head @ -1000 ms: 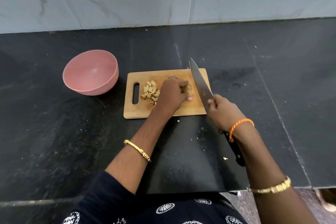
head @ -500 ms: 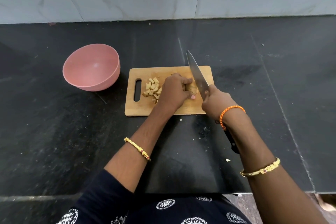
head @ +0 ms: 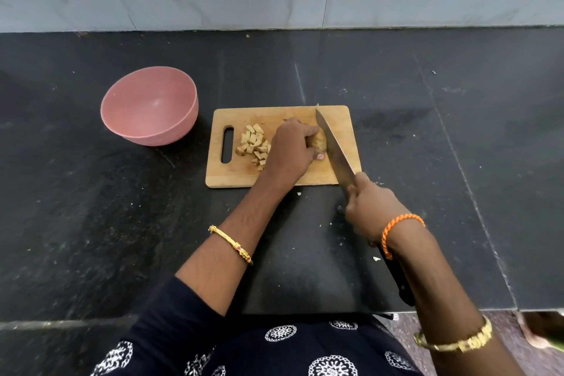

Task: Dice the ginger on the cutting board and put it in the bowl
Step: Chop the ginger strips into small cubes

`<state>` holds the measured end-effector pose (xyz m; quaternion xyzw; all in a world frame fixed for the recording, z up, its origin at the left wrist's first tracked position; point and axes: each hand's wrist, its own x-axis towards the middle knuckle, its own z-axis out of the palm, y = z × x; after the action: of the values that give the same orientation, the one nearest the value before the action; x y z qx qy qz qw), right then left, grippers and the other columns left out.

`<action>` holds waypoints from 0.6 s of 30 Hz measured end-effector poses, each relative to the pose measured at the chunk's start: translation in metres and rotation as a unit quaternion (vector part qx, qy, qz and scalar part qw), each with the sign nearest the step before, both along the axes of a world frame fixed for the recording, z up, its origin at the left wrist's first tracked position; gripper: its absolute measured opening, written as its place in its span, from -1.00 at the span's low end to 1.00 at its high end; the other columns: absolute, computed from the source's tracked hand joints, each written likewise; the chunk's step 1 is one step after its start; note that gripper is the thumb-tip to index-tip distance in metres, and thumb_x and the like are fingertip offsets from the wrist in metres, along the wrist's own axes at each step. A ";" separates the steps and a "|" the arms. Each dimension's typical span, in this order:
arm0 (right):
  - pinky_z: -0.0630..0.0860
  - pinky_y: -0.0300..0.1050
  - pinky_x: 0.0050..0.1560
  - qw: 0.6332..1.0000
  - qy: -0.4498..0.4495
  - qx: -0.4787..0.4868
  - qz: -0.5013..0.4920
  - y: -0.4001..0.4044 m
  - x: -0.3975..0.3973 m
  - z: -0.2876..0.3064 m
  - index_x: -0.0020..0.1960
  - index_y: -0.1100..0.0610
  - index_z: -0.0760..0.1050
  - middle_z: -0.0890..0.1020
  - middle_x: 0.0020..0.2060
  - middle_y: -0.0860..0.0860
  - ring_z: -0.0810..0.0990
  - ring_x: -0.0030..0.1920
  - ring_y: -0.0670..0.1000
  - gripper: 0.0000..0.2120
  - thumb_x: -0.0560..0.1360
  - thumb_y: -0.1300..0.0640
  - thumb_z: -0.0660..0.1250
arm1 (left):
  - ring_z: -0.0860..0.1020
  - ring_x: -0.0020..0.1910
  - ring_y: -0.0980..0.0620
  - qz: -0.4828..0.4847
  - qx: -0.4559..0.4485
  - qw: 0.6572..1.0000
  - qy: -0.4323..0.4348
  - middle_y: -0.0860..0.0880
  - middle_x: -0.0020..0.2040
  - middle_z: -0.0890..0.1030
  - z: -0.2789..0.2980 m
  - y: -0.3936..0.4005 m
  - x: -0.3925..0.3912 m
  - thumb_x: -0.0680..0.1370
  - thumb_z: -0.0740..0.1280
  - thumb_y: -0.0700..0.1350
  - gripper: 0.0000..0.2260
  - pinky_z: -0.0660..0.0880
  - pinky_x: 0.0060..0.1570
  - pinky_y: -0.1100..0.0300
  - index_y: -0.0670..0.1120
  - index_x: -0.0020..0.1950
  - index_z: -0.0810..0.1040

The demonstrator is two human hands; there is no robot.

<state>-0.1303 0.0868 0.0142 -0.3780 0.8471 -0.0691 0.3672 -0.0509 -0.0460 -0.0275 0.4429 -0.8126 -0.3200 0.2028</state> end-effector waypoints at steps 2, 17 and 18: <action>0.51 -0.03 -0.24 1.000 -0.017 0.001 0.004 0.017 0.001 0.007 0.03 0.10 0.24 0.45 -0.13 0.17 0.50 -0.22 0.11 -0.96 0.61 0.14 0.05 | 0.52 -0.02 -0.06 0.006 0.005 1.000 0.002 -0.07 -0.02 0.55 0.001 0.000 0.000 0.33 0.53 -0.21 -0.49 0.48 0.07 0.12 -0.16 0.26 0.52; 0.48 -0.03 -0.11 0.994 -0.025 -0.089 -0.050 -0.033 -0.014 0.010 0.07 0.14 0.36 0.49 0.04 0.24 0.45 -0.14 0.14 -0.80 0.61 0.07 0.02 | 0.58 0.00 -0.07 0.023 0.041 0.999 0.006 -0.13 0.05 0.64 0.009 0.001 0.003 0.28 0.56 -0.22 -0.50 0.50 0.07 0.13 -0.20 0.19 0.57; 0.48 -0.03 -0.13 0.994 -0.025 -0.090 -0.051 -0.034 -0.014 0.010 0.05 0.13 0.36 0.50 0.07 0.25 0.45 -0.14 0.14 -0.81 0.60 0.07 0.02 | 0.58 0.00 -0.07 0.023 0.040 0.999 0.005 -0.13 0.05 0.64 0.009 0.001 0.003 0.28 0.56 -0.21 -0.50 0.50 0.07 0.13 -0.20 0.19 0.57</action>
<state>-0.1448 0.0525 0.0239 -0.3641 0.8459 -0.1733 0.3491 -0.0482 -0.0447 -0.0180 0.4673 -0.7881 -0.3493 0.1961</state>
